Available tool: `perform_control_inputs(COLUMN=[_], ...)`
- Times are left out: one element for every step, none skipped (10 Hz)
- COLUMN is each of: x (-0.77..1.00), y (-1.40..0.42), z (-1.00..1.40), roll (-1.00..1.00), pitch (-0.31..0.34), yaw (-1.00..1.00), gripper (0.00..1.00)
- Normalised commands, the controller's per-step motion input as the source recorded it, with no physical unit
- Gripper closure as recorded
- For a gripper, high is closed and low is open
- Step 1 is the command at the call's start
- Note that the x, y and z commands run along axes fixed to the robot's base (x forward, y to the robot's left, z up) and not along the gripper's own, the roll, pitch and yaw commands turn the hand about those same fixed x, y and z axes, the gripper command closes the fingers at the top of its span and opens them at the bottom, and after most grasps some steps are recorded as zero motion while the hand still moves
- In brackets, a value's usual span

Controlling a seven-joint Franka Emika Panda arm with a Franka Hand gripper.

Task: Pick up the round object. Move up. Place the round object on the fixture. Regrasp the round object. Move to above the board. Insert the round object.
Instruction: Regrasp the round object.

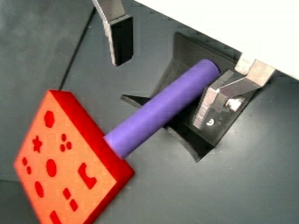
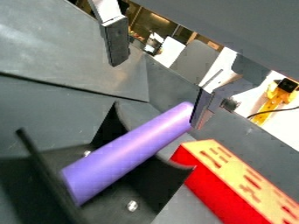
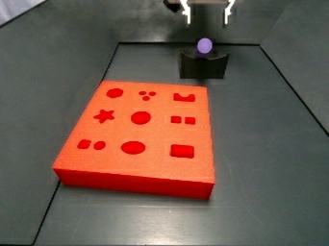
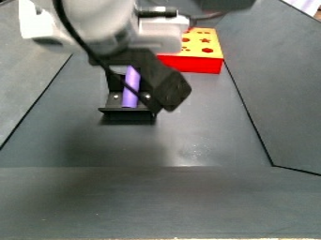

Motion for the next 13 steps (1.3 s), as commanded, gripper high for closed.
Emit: perform_control_inputs(x=[0.00,-0.02,-0.04,-0.06,-0.06,-0.07,-0.06,-0.05,-0.03,-0.04,-0.04,-0.03,-0.01], y=[-1.00,-1.00,-1.00,-1.00,-1.00,-1.00,-0.92,-0.66,-0.39,-0.17,-0.05,-0.04,-0.04], z=[0.92,0.89,0.87,0.81,0.72,0.63,0.50,0.22,0.11,0.07,0.05,0.03,0.02], roll=[1.00,1.00,1.00,1.00,1.00,1.00,1.00,1.00,1.00,1.00,1.00,1.00,1.00], pitch=[0.065,0.056,0.051,0.043,0.041,0.039,0.038,0.033,0.029,0.026,0.021,0.018,0.014], yaw=[0.04,0.04,0.04,0.04,0.04,0.04,0.04,0.04,0.04,0.04,0.04,0.04,0.04], gripper=[0.00,0.00,0.00,0.00,0.00,0.00,0.00,0.00,0.00,0.00,0.00,0.00,0.00])
